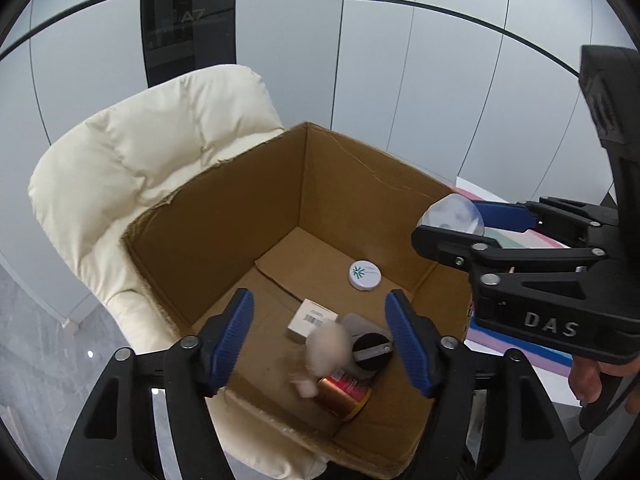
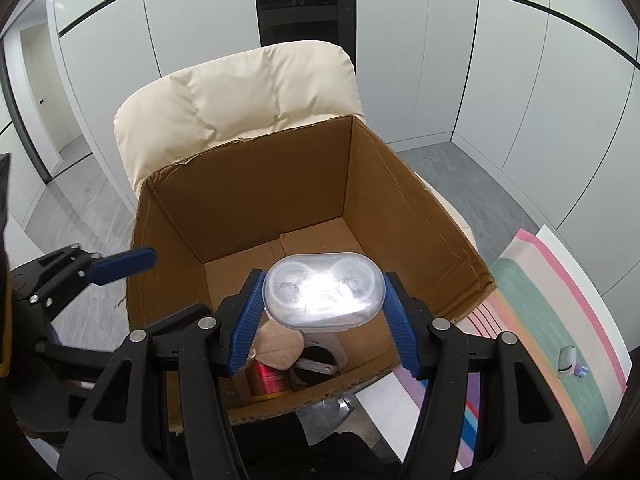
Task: Organize objects
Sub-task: 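Open both tools to drop the glass bottle and lens case into the box, then move both open tools back over the rug toward the roller and tube, then grasp the white roller with the left tool while the right tool grasps the pink-capped blue tube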
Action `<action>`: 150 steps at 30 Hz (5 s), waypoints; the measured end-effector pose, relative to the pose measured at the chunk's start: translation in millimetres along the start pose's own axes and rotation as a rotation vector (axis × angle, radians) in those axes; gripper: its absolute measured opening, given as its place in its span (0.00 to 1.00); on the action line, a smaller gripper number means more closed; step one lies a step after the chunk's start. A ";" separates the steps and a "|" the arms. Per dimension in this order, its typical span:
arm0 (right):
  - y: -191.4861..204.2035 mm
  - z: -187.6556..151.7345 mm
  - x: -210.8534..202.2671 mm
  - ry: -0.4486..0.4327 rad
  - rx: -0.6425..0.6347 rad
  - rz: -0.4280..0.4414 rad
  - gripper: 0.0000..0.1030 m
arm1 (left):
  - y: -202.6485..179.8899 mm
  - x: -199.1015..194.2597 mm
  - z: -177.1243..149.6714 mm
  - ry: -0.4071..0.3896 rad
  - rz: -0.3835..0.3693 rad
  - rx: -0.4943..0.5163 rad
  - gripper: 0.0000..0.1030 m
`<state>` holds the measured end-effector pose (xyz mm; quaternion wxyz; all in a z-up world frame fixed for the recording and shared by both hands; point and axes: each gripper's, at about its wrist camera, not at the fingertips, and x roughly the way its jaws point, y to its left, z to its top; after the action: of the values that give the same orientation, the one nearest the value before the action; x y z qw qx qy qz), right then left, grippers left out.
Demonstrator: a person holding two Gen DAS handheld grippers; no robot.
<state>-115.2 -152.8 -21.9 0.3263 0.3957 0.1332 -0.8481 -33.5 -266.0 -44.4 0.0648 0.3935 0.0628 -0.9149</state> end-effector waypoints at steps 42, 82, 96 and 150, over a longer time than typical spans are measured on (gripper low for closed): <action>-63.3 -16.9 -15.9 -0.012 0.127 -0.162 1.00 | -4.0 8.3 29.0 -0.071 0.076 -0.088 1.00; -233.8 -110.7 -101.8 0.007 0.416 -0.374 1.00 | -196.1 45.0 54.4 -0.033 -0.151 0.128 1.00; -281.5 -163.3 -144.7 0.014 0.533 -0.437 1.00 | -284.2 46.0 47.7 -0.007 -0.254 0.223 1.00; -457.5 -279.8 12.9 0.200 0.710 -0.413 0.95 | -455.2 300.6 -4.2 0.329 -0.304 0.311 0.16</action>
<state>-259.3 320.7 -228.7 -0.0217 0.5290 -0.0596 -0.8462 -311.9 161.7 -237.1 -0.1458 0.5281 -0.0104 -0.8365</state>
